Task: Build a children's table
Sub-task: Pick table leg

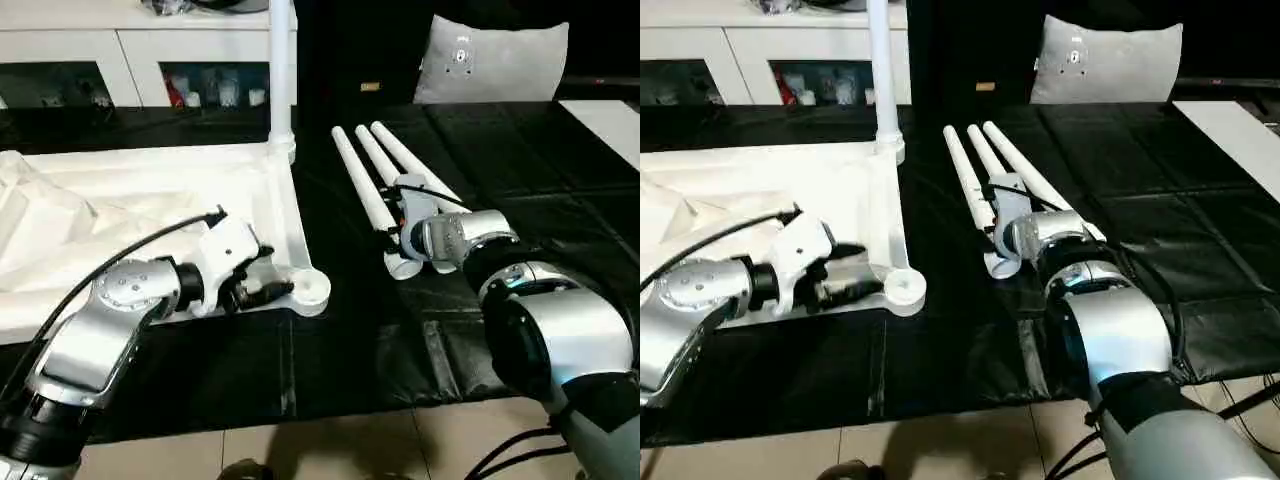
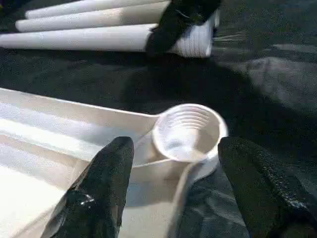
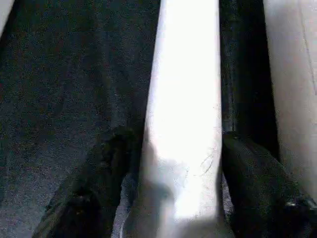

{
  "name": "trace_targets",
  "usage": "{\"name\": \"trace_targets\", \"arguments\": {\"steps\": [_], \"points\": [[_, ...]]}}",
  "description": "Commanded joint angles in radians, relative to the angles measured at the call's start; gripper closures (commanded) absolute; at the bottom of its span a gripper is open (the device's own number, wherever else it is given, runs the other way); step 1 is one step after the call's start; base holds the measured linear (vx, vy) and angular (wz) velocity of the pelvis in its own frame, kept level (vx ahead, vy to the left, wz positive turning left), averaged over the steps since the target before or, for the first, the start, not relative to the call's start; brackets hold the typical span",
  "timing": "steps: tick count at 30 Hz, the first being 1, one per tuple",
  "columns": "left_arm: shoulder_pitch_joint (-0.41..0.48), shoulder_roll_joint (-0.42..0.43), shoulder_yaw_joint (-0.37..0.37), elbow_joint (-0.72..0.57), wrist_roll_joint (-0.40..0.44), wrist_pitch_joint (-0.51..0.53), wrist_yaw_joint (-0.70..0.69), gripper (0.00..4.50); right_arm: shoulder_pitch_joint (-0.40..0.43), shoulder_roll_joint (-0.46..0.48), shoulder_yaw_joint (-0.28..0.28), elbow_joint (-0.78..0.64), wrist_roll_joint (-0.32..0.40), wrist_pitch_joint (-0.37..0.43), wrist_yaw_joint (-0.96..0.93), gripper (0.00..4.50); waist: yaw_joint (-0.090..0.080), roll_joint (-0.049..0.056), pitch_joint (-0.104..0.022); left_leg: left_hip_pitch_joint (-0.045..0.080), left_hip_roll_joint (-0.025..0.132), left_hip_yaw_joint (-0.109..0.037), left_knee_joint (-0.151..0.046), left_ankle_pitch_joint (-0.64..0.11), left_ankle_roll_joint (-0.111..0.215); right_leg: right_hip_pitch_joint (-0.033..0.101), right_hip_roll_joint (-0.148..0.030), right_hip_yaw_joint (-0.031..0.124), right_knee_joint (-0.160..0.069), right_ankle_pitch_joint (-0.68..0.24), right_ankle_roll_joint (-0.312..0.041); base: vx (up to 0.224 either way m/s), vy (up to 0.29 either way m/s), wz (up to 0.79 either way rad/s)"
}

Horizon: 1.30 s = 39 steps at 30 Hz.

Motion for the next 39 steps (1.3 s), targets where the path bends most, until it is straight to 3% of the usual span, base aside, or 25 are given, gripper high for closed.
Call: {"name": "trace_targets", "arguments": {"steps": [1, 8, 15, 17, 18, 19, 23, 24, 25, 27, 29, 30, 33, 35, 37, 39], "points": [[-0.006, 0.008, -0.012, -0.014, -0.003, 0.006, -0.01, 1.32, 0.002, -0.013, -0.005, 0.014, -0.015, 0.017, 0.004, 1.75, 0.003, 0.01, -0.061, 0.028, 0.078, -0.02, -0.072, -0.131, -0.029, 0.032, -0.084, 0.034, -0.052, 0.01, -0.266, 0.0, 0.0, 0.0], [-0.026, 0.0, -0.017, -0.004, -0.002, 0.009, -0.011, 1.32, 0.007, -0.025, -0.013, 0.015, -0.013, 0.026, 0.009, 2.46, 0.008, 0.014, -0.067, 0.028, 0.078, -0.02, -0.069, -0.112, -0.028, 0.034, -0.084, 0.033, -0.049, 0.04, -0.272, 0.0, 0.0, 0.0], [-0.038, -0.007, -0.016, 0.024, 0.003, -0.01, 0.004, 1.32, 0.011, -0.023, -0.04, 0.011, 0.01, 0.03, 0.017, 2.6, 0.009, 0.012, -0.069, 0.028, 0.078, -0.019, -0.067, -0.103, -0.026, 0.035, -0.083, 0.032, -0.048, 0.051, -0.274, 0.0, 0.0, 0.0], [-0.052, -0.04, 0.002, 0.046, 0.006, -0.024, 0.048, 1.32, 0.017, -0.024, -0.07, 0.007, 0.034, 0.012, -0.008, 2.6, 0.009, 0.009, -0.069, 0.028, 0.077, -0.019, -0.066, -0.098, -0.024, 0.037, -0.084, 0.033, -0.048, 0.061, -0.275, 0.0, 0.0, 0.0], [-0.063, -0.069, 0.018, 0.06, 0.001, -0.031, 0.081, 1.32, 0.02, -0.024, -0.105, 0.003, 0.065, -0.004, -0.027, 2.6, 0.01, 0.009, -0.07, 0.029, 0.078, -0.019, -0.066, -0.096, -0.023, 0.037, -0.086, 0.034, -0.048, 0.065, -0.275, 0.0, 0.0, 0.0], [-0.07, -0.087, 0.026, 0.073, 0.002, -0.041, 0.102, 1.32, 0.023, -0.023, -0.128, -0.001, 0.085, -0.019, -0.04, 2.6, 0.012, 0.003, -0.071, 0.03, 0.078, -0.018, -0.065, -0.092, -0.02, 0.039, -0.087, 0.035, -0.05, 0.073, -0.275, 0.0, 0.0, 0.0], [-0.099, -0.163, 0.056, 0.13, 0.008, -0.063, 0.201, 1.32, 0.038, -0.017, -0.199, -0.024, 0.149, -0.111, -0.055, 2.6, 0.017, 0.002, -0.074, 0.028, 0.076, -0.018, -0.061, -0.066, -0.001, 0.04, -0.088, 0.035, -0.046, 0.111, -0.273, 0.0, 0.0, 0.0], [-0.11, -0.191, 0.069, 0.149, 0.006, -0.07, 0.236, 1.32, 0.046, -0.011, -0.232, -0.041, 0.179, -0.174, -0.038, 2.6, 0.019, 0.001, -0.075, 0.028, 0.076, -0.017, -0.06, -0.058, 0.01, 0.04, -0.088, 0.035, -0.046, 0.121, -0.274, 0.0, 0.0, 0.0], [-0.122, -0.225, 0.083, 0.166, 0.0, -0.08, 0.271, 1.32, 0.06, -0.003, -0.27, -0.074, 0.22, -0.259, 0.011, 2.6, 0.022, 0.009, -0.076, 0.027, 0.077, -0.017, -0.057, -0.06, 0.013, 0.041, -0.091, 0.036, -0.044, 0.13, -0.275, 0.0, 0.0, 0.0], [-0.132, -0.257, 0.093, 0.177, -0.005, -0.093, 0.301, 1.32, 0.075, 0.004, -0.307, -0.109, 0.26, -0.326, 0.061, 2.6, 0.024, 0.004, -0.082, 0.026, 0.079, -0.02, -0.056, -0.037, 0.039, 0.046, -0.09, 0.033, -0.04, 0.187, -0.276, 0.0, 0.0, 0.0], [-0.158, -0.302, 0.108, 0.194, -0.01, -0.112, 0.344, 1.32, 0.089, 0.006, -0.389, -0.158, 0.356, -0.262, 0.138, 2.6, 0.025, 0.009, -0.084, 0.025, 0.076, -0.019, -0.051, -0.013, 0.07, 0.045, -0.083, 0.032, -0.038, 0.233, -0.286, 0.0, 0.0, 0.0], [-0.179, -0.338, 0.127, 0.202, -0.031, -0.108, 0.365, 1.32, 0.109, 0.014, -0.432, -0.211, 0.414, -0.245, 0.201, 2.6, 0.026, 0.006, -0.085, 0.023, 0.077, -0.02, -0.049, -0.002, 0.08, 0.046, -0.084, 0.031, -0.035, 0.248, -0.292, 0.0, 0.0, 0.0], [-0.206, -0.374, 0.151, 0.213, -0.063, -0.107, 0.382, 0.96, 0.163, 0.03, -0.436, -0.315, 0.461, -0.221, 0.299, 2.6, 0.033, 0.003, -0.08, 0.018, 0.079, -0.019, -0.048, -0.002, 0.112, 0.045, -0.084, 0.026, -0.035, 0.232, -0.308, 0.0, 0.0, 0.0], [-0.266, -0.446, 0.215, 0.236, -0.149, -0.1, 0.409, 0.91, 0.283, 0.054, -0.421, -0.515, 0.558, -0.12, 0.448, 2.6, 0.046, 0.006, -0.078, 0.021, 0.082, -0.016, -0.047, -0.018, 0.119, 0.045, -0.084, 0.026, -0.041, 0.213, -0.298, 0.0, 0.0, 0.0], [-0.309, -0.502, 0.268, 0.242, -0.224, -0.072, 0.436, 0.72, 0.369, 0.063, -0.407, -0.647, 0.634, -0.05, 0.529, 2.6, 0.055, 0.002, -0.081, 0.022, 0.088, -0.021, -0.048, -0.017, 0.116, 0.046, -0.089, 0.025, -0.039, 0.205, -0.302, 0.0, 0.0, 0.0], [-0.341, -0.539, 0.299, 0.248, -0.29, -0.035, 0.442, 0.61, 0.427, 0.064, -0.398, -0.731, 0.694, 0.008, 0.582, 2.61, 0.06, -0.006, -0.079, 0.02, 0.086, -0.021, -0.05, -0.038, 0.107, 0.043, -0.092, 0.024, -0.044, 0.139, -0.31, 0.0, 0.0, 0.0]]}}
